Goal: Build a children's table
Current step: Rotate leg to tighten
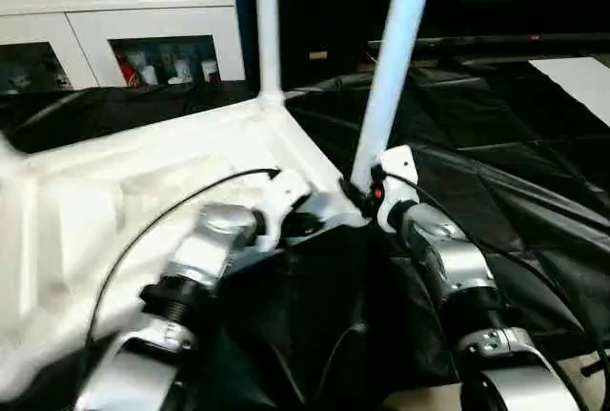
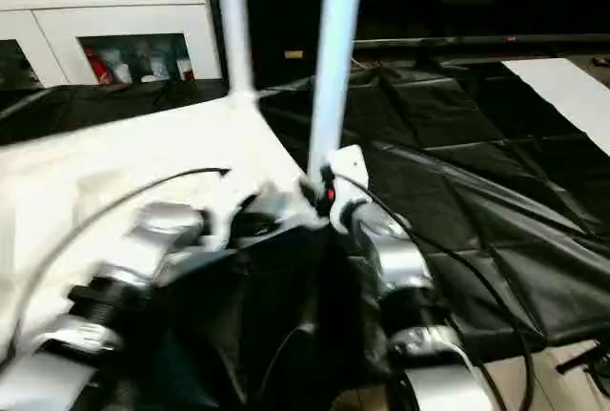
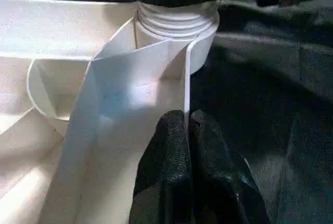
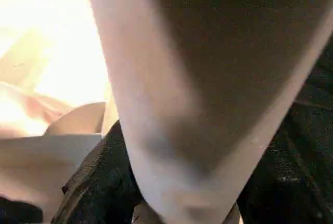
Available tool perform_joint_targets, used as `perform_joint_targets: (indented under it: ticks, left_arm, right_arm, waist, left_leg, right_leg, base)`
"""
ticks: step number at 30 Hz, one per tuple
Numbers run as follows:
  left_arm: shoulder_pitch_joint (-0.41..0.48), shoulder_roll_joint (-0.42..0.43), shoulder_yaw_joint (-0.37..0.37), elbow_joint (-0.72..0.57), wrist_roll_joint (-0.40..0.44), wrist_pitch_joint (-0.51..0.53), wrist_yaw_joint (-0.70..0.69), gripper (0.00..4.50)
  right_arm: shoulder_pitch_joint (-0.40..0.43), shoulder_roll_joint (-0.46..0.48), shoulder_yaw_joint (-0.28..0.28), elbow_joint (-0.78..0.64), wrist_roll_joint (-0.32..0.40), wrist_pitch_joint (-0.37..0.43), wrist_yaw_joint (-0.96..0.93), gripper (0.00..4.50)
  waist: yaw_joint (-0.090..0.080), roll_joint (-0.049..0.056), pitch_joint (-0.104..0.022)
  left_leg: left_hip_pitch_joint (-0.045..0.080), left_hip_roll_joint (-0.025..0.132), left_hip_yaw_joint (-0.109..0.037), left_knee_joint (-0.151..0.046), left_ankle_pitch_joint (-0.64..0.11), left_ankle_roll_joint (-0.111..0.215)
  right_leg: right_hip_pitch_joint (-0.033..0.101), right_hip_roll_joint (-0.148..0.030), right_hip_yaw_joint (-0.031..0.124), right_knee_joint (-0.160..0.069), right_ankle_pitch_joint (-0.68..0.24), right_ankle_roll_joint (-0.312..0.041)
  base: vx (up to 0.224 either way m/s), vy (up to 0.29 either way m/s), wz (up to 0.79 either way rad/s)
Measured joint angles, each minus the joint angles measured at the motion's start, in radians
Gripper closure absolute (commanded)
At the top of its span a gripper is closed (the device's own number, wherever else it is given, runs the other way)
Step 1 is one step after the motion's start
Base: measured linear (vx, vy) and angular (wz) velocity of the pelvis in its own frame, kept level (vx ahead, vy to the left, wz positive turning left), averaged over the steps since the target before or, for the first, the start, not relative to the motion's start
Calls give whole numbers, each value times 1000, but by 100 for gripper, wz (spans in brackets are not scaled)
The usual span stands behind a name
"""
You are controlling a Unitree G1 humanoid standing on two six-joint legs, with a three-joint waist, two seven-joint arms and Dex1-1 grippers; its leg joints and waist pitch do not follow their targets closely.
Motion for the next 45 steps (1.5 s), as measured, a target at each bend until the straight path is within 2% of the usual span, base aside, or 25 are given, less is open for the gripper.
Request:
perform_joint_targets:
  ticks: [1,3,6,7,10,15,23,26,29,31,32,36,38,42,44,45]
  left_arm:
    - [0,0,-1,0,0,0,0,450]
    - [0,0,-2,0,0,0,-5,450]
    - [0,8,-4,-1,0,-6,-19,450]
    - [0,16,-9,-3,0,-11,-27,450]
    - [0,36,-18,-5,-1,-28,-56,450]
    - [8,88,-30,-17,-10,-61,-140,450]
    - [30,185,-52,-55,-30,-109,-324,450]
    - [37,200,-73,-77,-41,-113,-390,450]
    - [45,228,-89,-87,-49,-119,-445,450]
    - [46,231,-92,-88,-49,-119,-458,450]
    - [46,233,-94,-88,-49,-119,-465,450]
    - [47,238,-98,-88,-49,-120,-476,450]
    - [47,240,-98,-88,-49,-124,-478,450]
    - [47,245,-100,-90,-49,-136,-489,450]
    - [49,244,-100,-90,-49,-138,-489,450]
    - [49,241,-98,-90,-49,-133,-483,450]
  right_arm:
    - [1,0,0,1,-3,-8,0,250]
    - [3,0,0,1,-5,-18,3,181]
    - [6,0,0,0,0,-25,37,172]
    - [6,-1,0,-1,2,-28,53,144]
    - [13,-13,4,-11,7,-32,112,129]
    - [36,-84,49,-55,16,-32,298,129]
    - [92,-220,138,-173,51,-31,603,129]
    - [107,-250,162,-208,56,-27,696,129]
    - [123,-276,189,-247,73,-7,768,129]
    - [128,-278,192,-250,82,-5,783,129]
    - [131,-281,195,-253,85,-4,791,144]
    - [133,-285,197,-254,84,-1,800,159]
    - [133,-286,198,-255,84,1,807,192]
    - [135,-292,198,-268,81,11,813,200]
    - [139,-293,198,-274,83,18,812,235]
    - [139,-292,196,-272,84,20,807,235]
  waist:
    - [-1,0,0]
    - [-2,0,0]
    - [-1,0,0]
    - [-1,0,0]
    - [-1,0,0]
    - [5,0,0]
    - [26,0,0]
    - [45,0,0]
    - [55,1,-1]
    - [58,1,-1]
    - [58,1,-1]
    - [58,1,-1]
    - [58,1,-1]
    - [59,2,-1]
    - [60,2,-2]
    - [60,3,-2]
  left_leg:
    - [-1,-1,0,0,0,0]
    - [-1,-2,1,0,0,0]
    - [-1,-2,1,0,0,0]
    - [-1,-1,1,0,0,0]
    - [-1,-1,1,-1,0,0]
    - [0,1,1,-4,0,0]
    - [0,2,2,-5,0,0]
    - [0,2,2,-5,-1,-1]
    - [1,2,3,-5,-1,-2]
    - [6,2,3,-5,-1,-2]
    - [7,2,3,-5,-1,-2]
    - [7,2,3,-5,-1,-2]
    - [7,2,4,-5,-1,-2]
    - [7,2,4,-5,-1,-2]
    - [7,2,4,-5,-1,-2]
    - [7,2,4,-5,-1,-2]
  right_leg:
    - [0,0,1,-1,0,0]
    - [-1,0,3,-1,0,0]
    - [-1,0,4,1,1,-1]
    - [-2,0,4,2,1,-2]
    - [-3,0,3,7,4,-3]
    - [-4,1,2,9,11,-5]
    - [-5,1,4,18,11,-8]
    - [-5,1,4,20,7,-8]
    - [-5,1,4,23,5,-8]
    - [-5,1,5,23,5,-8]
    - [-4,1,6,24,5,-8]
    - [-3,1,6,23,2,-2]
    - [-3,1,7,23,2,-2]
    - [-3,1,7,24,2,-2]
    - [-3,1,7,24,2,-2]
    - [-2,1,7,24,2,-3]
  base:
    - [0,0,0]
    - [0,0,0]
    - [0,0,0]
    - [0,0,0]
    - [0,0,0]
    - [0,0,0]
    - [0,0,0]
    - [0,0,0]
    - [0,0,0]
    - [0,0,0]
    - [0,0,0]
    - [0,0,0]
    - [0,0,0]
    - [0,0,0]
    - [0,0,0]
    - [0,0,0]
